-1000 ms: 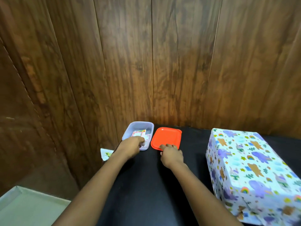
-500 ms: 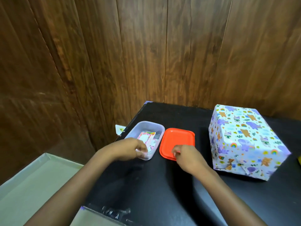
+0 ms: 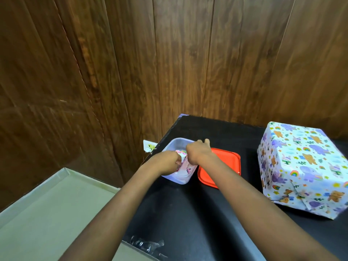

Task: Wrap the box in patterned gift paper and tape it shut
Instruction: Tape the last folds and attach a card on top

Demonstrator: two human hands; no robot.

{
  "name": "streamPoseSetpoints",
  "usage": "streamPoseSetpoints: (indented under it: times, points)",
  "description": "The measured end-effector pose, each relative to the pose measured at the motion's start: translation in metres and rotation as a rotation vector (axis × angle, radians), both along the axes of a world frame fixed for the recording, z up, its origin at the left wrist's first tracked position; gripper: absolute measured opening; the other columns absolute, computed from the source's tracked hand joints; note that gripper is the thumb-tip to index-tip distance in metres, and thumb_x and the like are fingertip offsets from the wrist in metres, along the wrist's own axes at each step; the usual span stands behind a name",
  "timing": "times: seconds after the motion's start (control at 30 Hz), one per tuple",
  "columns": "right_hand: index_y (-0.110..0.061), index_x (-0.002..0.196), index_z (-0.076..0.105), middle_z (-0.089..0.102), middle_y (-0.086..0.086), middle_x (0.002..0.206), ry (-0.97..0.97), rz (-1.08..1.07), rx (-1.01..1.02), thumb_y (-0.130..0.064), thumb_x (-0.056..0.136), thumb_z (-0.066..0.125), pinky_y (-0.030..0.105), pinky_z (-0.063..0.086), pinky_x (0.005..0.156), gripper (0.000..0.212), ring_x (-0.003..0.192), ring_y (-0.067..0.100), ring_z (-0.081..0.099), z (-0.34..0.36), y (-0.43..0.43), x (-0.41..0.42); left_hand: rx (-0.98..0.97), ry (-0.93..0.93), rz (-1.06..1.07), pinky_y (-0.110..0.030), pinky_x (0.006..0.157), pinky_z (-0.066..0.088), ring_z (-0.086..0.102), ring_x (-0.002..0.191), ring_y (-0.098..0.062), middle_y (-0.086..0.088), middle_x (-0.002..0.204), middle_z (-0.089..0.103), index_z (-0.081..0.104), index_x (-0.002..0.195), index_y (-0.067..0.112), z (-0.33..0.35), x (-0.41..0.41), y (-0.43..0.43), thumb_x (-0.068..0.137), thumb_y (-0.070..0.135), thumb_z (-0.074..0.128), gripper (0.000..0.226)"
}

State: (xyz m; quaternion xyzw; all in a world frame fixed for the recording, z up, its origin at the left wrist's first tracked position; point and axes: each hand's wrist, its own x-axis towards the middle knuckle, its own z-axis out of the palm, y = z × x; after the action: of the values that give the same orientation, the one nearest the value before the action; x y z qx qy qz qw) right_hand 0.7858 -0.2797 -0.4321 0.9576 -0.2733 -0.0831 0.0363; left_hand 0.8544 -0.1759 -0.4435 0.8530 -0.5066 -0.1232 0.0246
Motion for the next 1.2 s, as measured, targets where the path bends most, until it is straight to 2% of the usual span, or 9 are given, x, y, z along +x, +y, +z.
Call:
streamPoseSetpoints:
  times: [0.13, 0.23, 0.33, 0.47, 0.63, 0.7, 0.8, 0.97, 1.2]
  points:
    - [-0.017, 0.070, 0.046, 0.050, 0.000, 0.081, -0.063, -0.073, 0.049, -0.006, 0.088, 0.047, 0.039, 0.019, 0.106, 0.021, 0.113, 0.023, 0.052, 0.004, 0.001, -0.001, -0.059, 0.017, -0.018, -0.031, 0.072, 0.041, 0.057, 0.094, -0.025, -0.007, 0.108, 0.060, 0.065, 0.104, 0.016, -0.005, 0.001, 0.001, 0.093, 0.018, 0.044, 0.023]
    - [-0.012, 0.096, 0.059, 0.062, 0.004, 0.102, -0.204, -0.096, 0.043, -0.004, 0.087, 0.046, 0.042, 0.022, 0.105, 0.018, 0.108, 0.025, 0.055, 0.012, 0.002, -0.003, -0.130, 0.061, 0.006, -0.030, 0.071, 0.041, 0.058, 0.091, -0.025, -0.009, 0.107, 0.060, 0.066, 0.105, 0.015, -0.005, 0.003, 0.002, 0.093, 0.016, 0.045, 0.024]
    - [-0.013, 0.097, 0.059, 0.063, 0.009, 0.109, -0.308, -0.146, 0.078, -0.003, 0.086, 0.047, 0.042, 0.027, 0.103, 0.019, 0.105, 0.028, 0.057, 0.030, 0.001, -0.010, -0.178, 0.104, 0.017, -0.028, 0.068, 0.040, 0.058, 0.085, -0.024, -0.013, 0.103, 0.064, 0.068, 0.098, 0.013, -0.004, 0.004, 0.002, 0.092, 0.012, 0.046, 0.023]
    - [-0.005, 0.109, 0.060, 0.061, 0.013, 0.115, -0.446, -0.209, 0.129, -0.004, 0.088, 0.050, 0.039, 0.036, 0.095, 0.023, 0.110, 0.033, 0.055, 0.055, -0.007, -0.024, -0.331, 0.249, 0.142, -0.032, 0.081, 0.047, 0.060, 0.096, -0.020, -0.007, 0.112, 0.064, 0.065, 0.111, 0.013, 0.002, 0.002, -0.001, 0.097, 0.019, 0.046, 0.025]
    - [-0.003, 0.083, 0.063, 0.067, 0.015, 0.084, -0.633, -0.138, 0.378, 0.002, 0.081, 0.054, 0.036, 0.054, 0.077, 0.010, 0.082, 0.029, 0.066, 0.076, -0.024, -0.046, -0.604, 0.573, 0.249, -0.037, 0.097, 0.046, 0.054, 0.112, -0.017, -0.002, 0.126, 0.055, 0.051, 0.130, 0.014, 0.023, -0.012, -0.007, 0.097, 0.027, 0.047, 0.035]
    - [-0.008, 0.072, 0.059, 0.063, 0.010, 0.068, -0.712, -0.088, 0.570, 0.007, 0.081, 0.056, 0.023, 0.052, 0.060, 0.018, 0.062, 0.018, 0.064, 0.082, -0.022, -0.060, -0.696, 0.774, 0.247, -0.028, 0.084, 0.050, 0.057, 0.102, -0.012, -0.001, 0.118, 0.058, 0.050, 0.130, 0.013, 0.033, -0.019, -0.007, 0.095, 0.022, 0.053, 0.037]
    - [-0.006, 0.071, 0.058, 0.062, 0.009, 0.065, -0.832, -0.043, 0.886, 0.012, 0.083, 0.056, 0.014, 0.047, 0.050, 0.022, 0.050, 0.010, 0.062, 0.084, -0.013, -0.079, -0.825, 1.047, 0.265, -0.019, 0.056, 0.052, 0.064, 0.072, -0.008, -0.005, 0.091, 0.066, 0.062, 0.103, 0.009, 0.044, -0.029, -0.003, 0.090, 0.003, 0.057, 0.016]
    - [-0.008, 0.087, 0.067, 0.071, 0.011, 0.083, -0.859, -0.152, 1.274, -0.008, 0.091, 0.058, 0.028, 0.051, 0.074, 0.010, 0.075, 0.019, 0.070, 0.069, -0.012, -0.104, -0.930, 1.001, 0.304, -0.023, 0.058, 0.051, 0.063, 0.073, -0.014, -0.006, 0.085, 0.066, 0.064, 0.089, 0.013, 0.050, -0.039, 0.003, 0.089, -0.004, 0.054, 0.020]
    - [-0.002, 0.089, 0.069, 0.071, 0.006, 0.072, -1.055, -0.162, 1.223, 0.000, 0.088, 0.058, 0.021, 0.053, 0.063, 0.011, 0.066, 0.013, 0.067, 0.060, 0.000, -0.109, -1.005, 0.898, 0.276, -0.022, 0.064, 0.050, 0.060, 0.083, -0.016, -0.007, 0.090, 0.062, 0.061, 0.099, 0.008, 0.053, -0.064, 0.007, 0.089, -0.005, 0.054, 0.018]
